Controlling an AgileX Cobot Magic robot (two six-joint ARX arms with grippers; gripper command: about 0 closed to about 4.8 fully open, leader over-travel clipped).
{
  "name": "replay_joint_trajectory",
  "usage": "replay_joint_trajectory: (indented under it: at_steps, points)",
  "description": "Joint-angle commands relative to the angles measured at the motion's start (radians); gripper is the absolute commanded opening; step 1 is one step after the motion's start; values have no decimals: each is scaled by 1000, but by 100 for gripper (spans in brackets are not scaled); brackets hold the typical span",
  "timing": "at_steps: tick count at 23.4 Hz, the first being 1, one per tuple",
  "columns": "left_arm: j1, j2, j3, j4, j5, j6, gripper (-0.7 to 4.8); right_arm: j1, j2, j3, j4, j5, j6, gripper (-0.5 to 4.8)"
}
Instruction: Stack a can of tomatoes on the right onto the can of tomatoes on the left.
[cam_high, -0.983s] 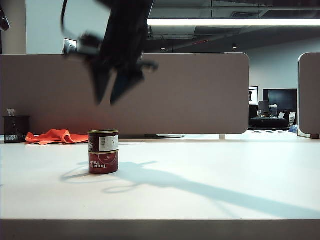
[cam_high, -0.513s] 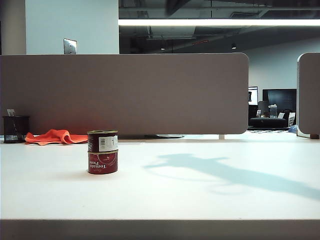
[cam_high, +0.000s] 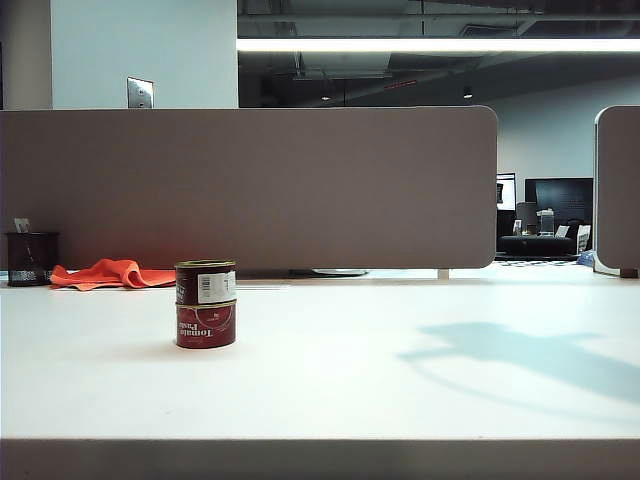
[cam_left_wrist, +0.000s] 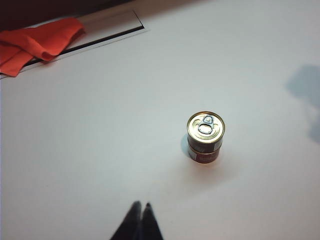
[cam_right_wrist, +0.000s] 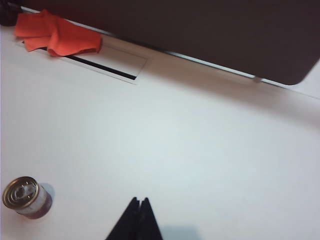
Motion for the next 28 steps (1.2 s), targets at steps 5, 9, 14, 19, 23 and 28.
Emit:
replay_joint_trajectory:
  at_steps: [5, 9, 14, 19, 23, 28]
  points:
    - [-39, -47, 3, 18, -5, -32, -6, 1, -296, -251, 108, 115, -2, -5]
    - [-39, -134, -41, 42, -6, -122, -6, 0, -575, -488, 174, 142, -2, -5]
    - [-38, -291, -146, 14, -8, -180, -6, 0, -912, -827, 361, 202, -12, -5]
    - [-39, -329, -148, 11, -29, -236, -6, 1, -1082, -974, 286, 148, 5, 14]
    - [-39, -329, -182, 121, -43, -164, -6, 1, -1174, -1095, 351, 135, 5, 0]
    - [-39, -329, -304, 315, 10, -91, -6, 2, -1199, -1219, 424, 122, 3, -5]
